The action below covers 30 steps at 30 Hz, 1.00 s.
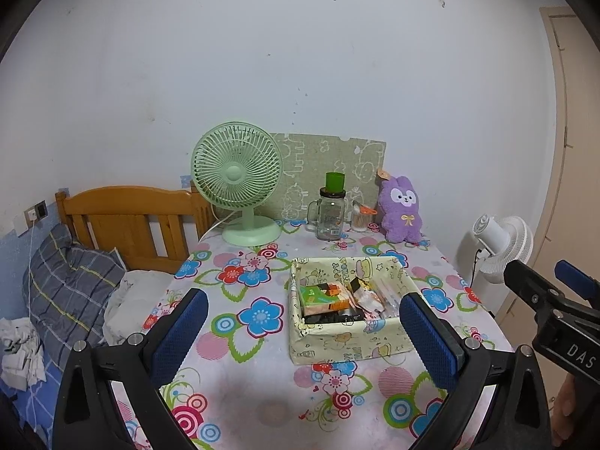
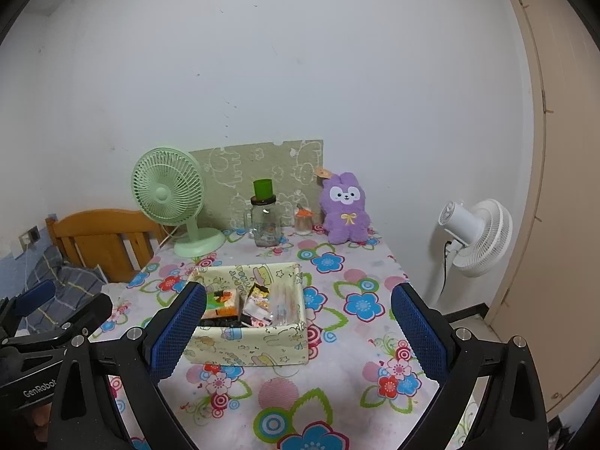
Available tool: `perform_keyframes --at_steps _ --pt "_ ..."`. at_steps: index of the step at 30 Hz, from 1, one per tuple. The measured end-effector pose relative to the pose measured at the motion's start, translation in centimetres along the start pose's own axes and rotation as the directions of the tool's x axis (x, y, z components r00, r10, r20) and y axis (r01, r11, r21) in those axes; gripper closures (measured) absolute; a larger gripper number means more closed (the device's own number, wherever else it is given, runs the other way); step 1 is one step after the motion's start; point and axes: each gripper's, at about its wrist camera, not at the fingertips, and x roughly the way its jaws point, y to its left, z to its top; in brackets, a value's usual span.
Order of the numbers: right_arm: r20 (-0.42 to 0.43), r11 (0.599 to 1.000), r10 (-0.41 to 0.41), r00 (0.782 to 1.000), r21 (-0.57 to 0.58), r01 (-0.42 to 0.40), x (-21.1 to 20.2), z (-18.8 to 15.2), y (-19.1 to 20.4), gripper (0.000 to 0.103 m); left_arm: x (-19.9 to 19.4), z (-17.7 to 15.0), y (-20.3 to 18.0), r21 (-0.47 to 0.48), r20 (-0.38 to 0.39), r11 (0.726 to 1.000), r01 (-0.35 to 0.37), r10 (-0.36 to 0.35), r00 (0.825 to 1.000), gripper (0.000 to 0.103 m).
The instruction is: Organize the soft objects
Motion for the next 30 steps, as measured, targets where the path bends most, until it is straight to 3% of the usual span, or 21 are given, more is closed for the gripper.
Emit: perform_keyframes --at_steps 30 --pt "0.005 1.0 0.013 1.0 0.003 -0.013 -0.47 0.22 0.18 0.003 -0.74 0.32 -0.02 -0.004 0.017 1.0 0.006 -0.006 1.0 0.0"
